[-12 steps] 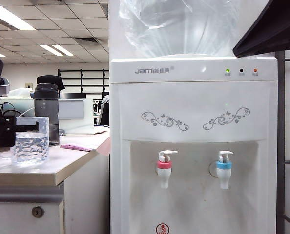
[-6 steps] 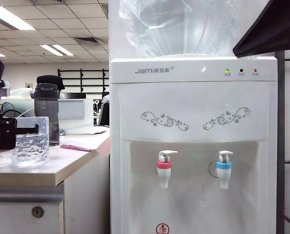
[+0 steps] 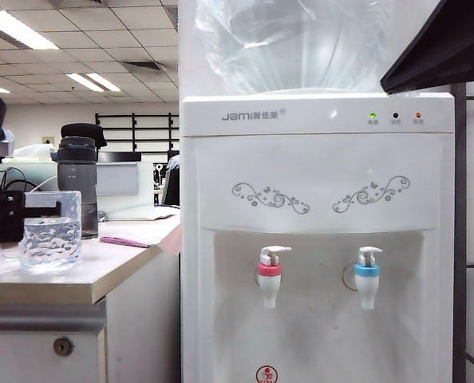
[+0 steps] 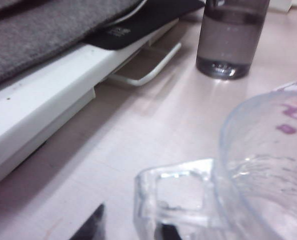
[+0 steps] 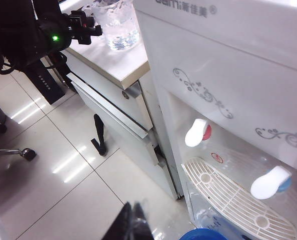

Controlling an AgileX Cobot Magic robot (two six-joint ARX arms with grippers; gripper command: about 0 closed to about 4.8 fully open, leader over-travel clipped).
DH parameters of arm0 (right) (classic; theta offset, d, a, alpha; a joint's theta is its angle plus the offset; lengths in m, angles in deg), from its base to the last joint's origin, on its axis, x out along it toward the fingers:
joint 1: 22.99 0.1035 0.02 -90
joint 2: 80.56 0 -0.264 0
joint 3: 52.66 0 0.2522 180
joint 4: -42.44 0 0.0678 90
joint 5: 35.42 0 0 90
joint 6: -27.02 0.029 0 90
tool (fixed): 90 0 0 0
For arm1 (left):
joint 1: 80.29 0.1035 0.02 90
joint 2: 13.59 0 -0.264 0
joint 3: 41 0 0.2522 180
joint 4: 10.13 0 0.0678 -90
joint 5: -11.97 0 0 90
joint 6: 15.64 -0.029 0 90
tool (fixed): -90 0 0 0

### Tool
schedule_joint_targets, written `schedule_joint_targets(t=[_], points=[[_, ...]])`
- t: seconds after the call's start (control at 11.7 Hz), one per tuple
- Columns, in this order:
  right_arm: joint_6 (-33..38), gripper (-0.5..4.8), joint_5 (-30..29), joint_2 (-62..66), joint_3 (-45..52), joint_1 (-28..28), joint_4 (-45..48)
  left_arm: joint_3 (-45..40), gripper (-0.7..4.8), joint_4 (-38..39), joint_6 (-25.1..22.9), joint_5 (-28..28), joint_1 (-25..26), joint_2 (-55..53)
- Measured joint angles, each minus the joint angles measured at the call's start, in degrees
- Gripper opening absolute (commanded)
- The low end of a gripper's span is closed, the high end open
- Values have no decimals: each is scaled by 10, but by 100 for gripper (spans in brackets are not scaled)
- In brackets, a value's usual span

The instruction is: Pick up the plastic mug from the left desk, go to the hot water outlet of the water dispenser, press the vertical switch to get some water, then put the mug back on the desk.

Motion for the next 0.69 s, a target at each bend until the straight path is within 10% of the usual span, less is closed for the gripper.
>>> schedule_joint_targets(t=[0.69], points=[[0, -6, 0, 0, 0, 0, 0, -54, 133, -71, 0, -14, -27, 0]])
